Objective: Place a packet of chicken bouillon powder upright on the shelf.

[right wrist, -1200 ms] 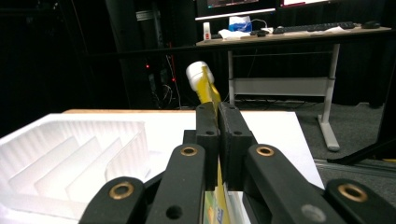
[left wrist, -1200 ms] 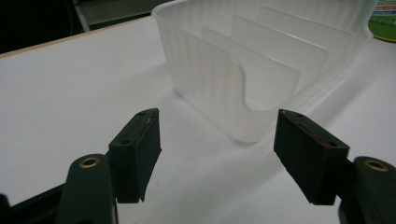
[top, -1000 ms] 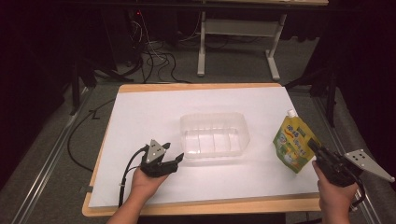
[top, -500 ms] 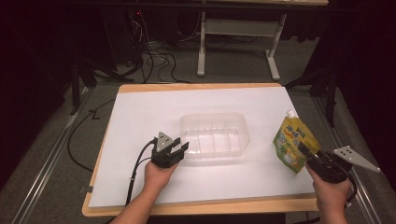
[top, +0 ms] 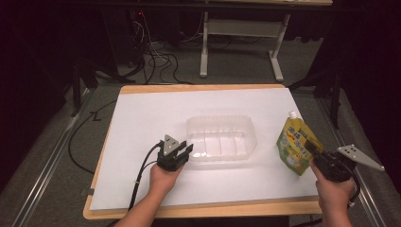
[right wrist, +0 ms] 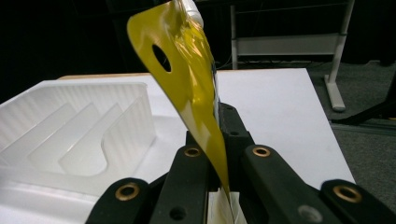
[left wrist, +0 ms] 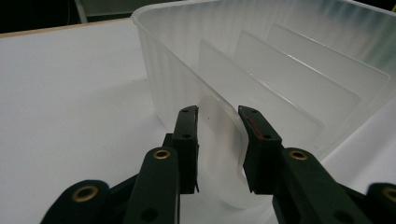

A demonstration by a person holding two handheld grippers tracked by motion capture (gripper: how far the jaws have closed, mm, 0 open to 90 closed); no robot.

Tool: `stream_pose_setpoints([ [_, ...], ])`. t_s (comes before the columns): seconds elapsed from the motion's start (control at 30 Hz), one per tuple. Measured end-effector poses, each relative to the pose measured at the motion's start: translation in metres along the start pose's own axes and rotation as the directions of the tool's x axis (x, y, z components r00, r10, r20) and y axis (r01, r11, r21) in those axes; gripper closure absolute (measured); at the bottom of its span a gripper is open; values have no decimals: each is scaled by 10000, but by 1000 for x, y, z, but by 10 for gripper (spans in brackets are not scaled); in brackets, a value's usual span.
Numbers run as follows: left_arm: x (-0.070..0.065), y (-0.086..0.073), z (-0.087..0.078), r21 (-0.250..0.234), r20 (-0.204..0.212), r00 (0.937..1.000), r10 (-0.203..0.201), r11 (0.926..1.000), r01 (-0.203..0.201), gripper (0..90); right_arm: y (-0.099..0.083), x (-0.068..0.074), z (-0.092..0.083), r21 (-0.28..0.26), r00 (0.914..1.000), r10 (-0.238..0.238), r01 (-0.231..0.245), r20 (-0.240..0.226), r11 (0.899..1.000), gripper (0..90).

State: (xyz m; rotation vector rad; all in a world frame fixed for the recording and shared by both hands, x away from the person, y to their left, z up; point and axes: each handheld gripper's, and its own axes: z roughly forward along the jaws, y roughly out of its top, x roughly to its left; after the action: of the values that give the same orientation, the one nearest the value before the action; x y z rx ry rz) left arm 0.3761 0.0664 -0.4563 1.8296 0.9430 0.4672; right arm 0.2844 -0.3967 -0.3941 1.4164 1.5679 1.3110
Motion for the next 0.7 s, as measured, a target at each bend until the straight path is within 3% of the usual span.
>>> stream_pose_setpoints([
  [0.2,-6,1,0,4,269,9994,202,9998,-202,632,4,0,-1,-194,9977,609,-615,-290,9979,900],
  [0.47,-7,-1,-8,3,505,9977,447,9990,-448,501,14,10,-7,-644,9966,776,-792,-280,9948,900],
  [0.7,-6,-3,-8,50,543,9978,368,9993,-372,490,29,24,-11,-1026,9965,715,-756,-435,9918,900],
])
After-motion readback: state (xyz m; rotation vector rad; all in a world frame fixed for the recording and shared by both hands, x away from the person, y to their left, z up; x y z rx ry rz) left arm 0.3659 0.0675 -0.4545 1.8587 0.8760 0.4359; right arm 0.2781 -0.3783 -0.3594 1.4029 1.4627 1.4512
